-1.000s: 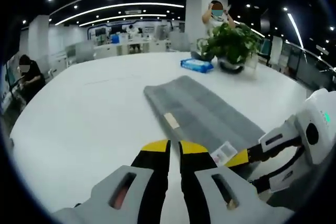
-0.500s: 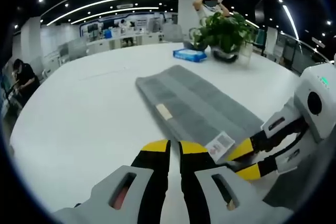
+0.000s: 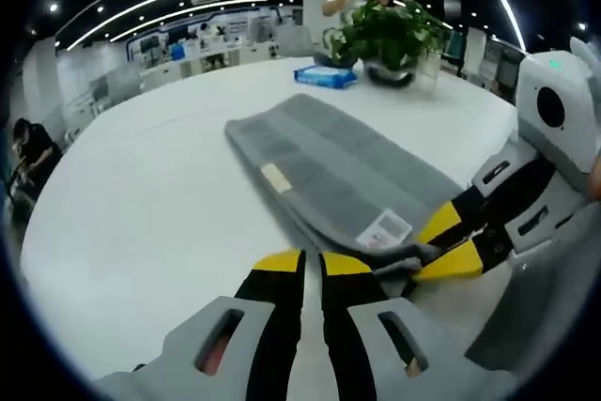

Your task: Open the folded towel by lifting each exposed corner and separating the folded layers until the towel lies flat within the target outline without major curled edges

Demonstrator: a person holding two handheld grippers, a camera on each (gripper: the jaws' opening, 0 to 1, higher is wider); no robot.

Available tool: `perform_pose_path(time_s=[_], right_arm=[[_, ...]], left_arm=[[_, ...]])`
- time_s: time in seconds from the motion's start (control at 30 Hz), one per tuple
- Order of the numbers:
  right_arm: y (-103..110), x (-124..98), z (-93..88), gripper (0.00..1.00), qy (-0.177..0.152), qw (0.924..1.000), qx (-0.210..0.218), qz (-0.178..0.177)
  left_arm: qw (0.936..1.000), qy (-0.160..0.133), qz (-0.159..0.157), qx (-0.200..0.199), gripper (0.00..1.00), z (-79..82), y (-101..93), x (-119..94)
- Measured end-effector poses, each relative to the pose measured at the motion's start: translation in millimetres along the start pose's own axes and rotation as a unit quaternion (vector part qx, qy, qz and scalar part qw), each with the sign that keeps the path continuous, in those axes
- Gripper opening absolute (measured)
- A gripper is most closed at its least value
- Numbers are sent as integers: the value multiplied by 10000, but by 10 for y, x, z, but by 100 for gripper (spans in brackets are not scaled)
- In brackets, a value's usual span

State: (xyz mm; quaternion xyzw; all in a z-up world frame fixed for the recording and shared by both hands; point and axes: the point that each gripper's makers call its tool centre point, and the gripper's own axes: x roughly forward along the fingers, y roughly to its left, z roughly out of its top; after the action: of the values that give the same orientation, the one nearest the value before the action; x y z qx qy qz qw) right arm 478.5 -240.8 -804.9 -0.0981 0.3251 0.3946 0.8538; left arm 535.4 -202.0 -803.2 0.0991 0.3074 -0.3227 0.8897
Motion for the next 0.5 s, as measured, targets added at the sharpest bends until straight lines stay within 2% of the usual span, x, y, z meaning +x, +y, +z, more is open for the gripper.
perform_pose_path(time_s=[0.1,0.3,0.37,0.5], right_arm=[[-7,-22,8,4,-43,9999,139,30],[-65,-86,71,4,-198,9991,371,7],[-93,-91,55,4,-189,9990,405,-36],[-173,-150,70,3,-245,9986,433,-191]], left_arm=[[9993,330,-129,96,5,-124,-61,33],[9960,618,-246,600,4,-239,-162,91],[9956,576,-234,699,4,-227,-168,88],[9971,579,-231,433,4,-244,-138,82]])
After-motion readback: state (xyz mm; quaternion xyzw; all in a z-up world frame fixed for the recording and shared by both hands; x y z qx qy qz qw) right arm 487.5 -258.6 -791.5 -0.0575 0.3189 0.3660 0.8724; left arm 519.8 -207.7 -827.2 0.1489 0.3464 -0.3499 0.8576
